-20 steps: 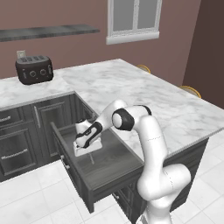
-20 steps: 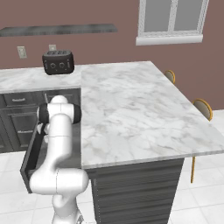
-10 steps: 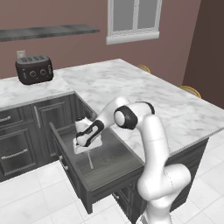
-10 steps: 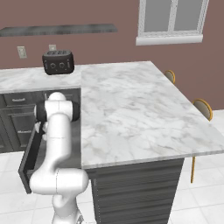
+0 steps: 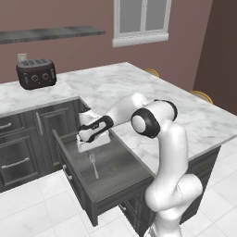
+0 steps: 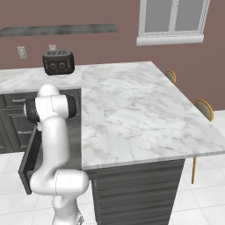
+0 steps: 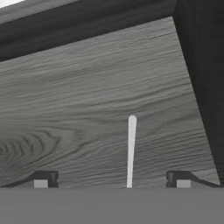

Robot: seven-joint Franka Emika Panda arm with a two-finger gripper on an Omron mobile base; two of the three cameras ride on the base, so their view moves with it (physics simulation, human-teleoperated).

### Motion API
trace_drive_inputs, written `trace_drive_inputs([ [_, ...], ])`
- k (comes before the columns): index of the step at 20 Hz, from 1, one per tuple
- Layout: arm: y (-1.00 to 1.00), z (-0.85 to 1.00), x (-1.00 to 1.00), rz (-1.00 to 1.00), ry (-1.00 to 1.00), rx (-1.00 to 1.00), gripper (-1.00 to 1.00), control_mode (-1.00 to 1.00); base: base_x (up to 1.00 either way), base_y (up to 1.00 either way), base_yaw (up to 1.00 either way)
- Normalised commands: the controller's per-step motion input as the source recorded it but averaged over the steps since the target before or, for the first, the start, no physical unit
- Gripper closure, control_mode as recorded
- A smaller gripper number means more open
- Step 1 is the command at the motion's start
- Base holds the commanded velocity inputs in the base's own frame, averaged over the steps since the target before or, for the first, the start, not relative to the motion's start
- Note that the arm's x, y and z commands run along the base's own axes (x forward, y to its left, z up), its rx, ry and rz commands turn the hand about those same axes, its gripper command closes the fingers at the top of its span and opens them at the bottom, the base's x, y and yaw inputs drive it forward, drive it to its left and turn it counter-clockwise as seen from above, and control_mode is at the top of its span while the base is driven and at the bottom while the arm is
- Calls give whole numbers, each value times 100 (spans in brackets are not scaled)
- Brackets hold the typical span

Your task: Organize the utensils by type. Pick up the wooden spoons from the counter and place them in the open cabinet. Then pick up the metallic utensils from the counter and place them in the open drawer.

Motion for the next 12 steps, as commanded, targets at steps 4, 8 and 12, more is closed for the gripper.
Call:
trace_drive_inputs([
  [4,-44,93,-88,0,-8,8,-100,-100,0,0,0],
  [8,-53,95,-89,0,-14,13,-100,-100,0,0,0],
  [12,-62,78,-97,-3,-22,17,-100,-100,0,0,0],
])
